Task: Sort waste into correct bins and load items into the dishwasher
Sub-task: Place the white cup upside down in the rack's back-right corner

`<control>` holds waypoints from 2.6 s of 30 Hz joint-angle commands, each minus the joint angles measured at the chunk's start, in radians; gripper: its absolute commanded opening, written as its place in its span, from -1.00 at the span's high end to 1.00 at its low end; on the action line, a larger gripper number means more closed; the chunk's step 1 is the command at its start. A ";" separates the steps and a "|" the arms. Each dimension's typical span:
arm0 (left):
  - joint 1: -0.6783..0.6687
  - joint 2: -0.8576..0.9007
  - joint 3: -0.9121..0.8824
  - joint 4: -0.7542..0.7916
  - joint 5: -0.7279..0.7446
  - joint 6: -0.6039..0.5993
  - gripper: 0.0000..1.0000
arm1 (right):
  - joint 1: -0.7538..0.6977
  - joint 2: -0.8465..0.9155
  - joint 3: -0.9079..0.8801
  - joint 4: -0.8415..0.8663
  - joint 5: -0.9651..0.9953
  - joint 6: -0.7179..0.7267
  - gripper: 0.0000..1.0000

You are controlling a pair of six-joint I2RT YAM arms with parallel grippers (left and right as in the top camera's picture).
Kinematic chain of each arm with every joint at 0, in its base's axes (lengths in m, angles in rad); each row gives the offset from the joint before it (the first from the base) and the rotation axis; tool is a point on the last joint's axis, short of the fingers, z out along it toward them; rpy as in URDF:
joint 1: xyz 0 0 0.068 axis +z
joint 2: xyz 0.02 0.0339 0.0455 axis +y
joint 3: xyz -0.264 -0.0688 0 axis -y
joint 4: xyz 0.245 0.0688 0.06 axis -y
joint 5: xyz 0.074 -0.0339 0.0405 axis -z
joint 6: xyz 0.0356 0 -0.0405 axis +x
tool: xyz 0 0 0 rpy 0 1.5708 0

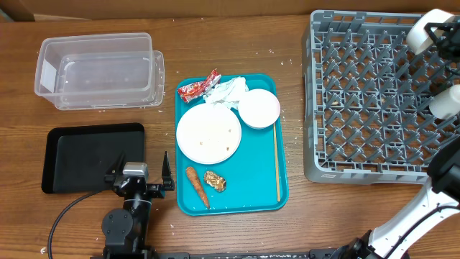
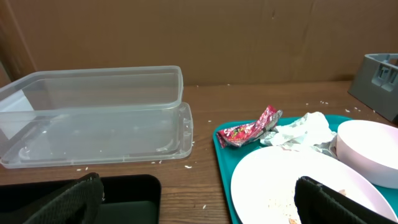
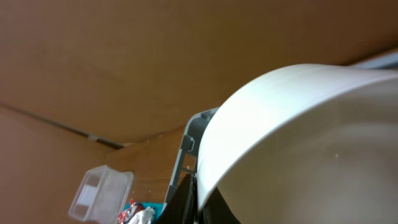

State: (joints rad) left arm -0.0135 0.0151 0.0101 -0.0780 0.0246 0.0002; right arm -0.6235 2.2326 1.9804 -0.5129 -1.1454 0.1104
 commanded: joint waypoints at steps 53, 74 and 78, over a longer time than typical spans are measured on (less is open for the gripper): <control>0.004 -0.011 -0.005 0.000 -0.006 0.012 -1.00 | -0.135 0.072 0.169 -0.089 0.244 0.254 0.49; 0.004 -0.011 -0.005 0.000 -0.006 0.012 -1.00 | 0.055 -0.114 0.167 -0.296 0.939 0.104 0.92; 0.004 -0.011 -0.005 0.000 -0.006 0.012 -1.00 | 0.150 -0.042 0.167 -0.254 1.098 0.097 0.92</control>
State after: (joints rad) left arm -0.0135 0.0151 0.0101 -0.0780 0.0246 0.0002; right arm -0.5400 2.1239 2.1311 -0.7811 -0.1848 0.2531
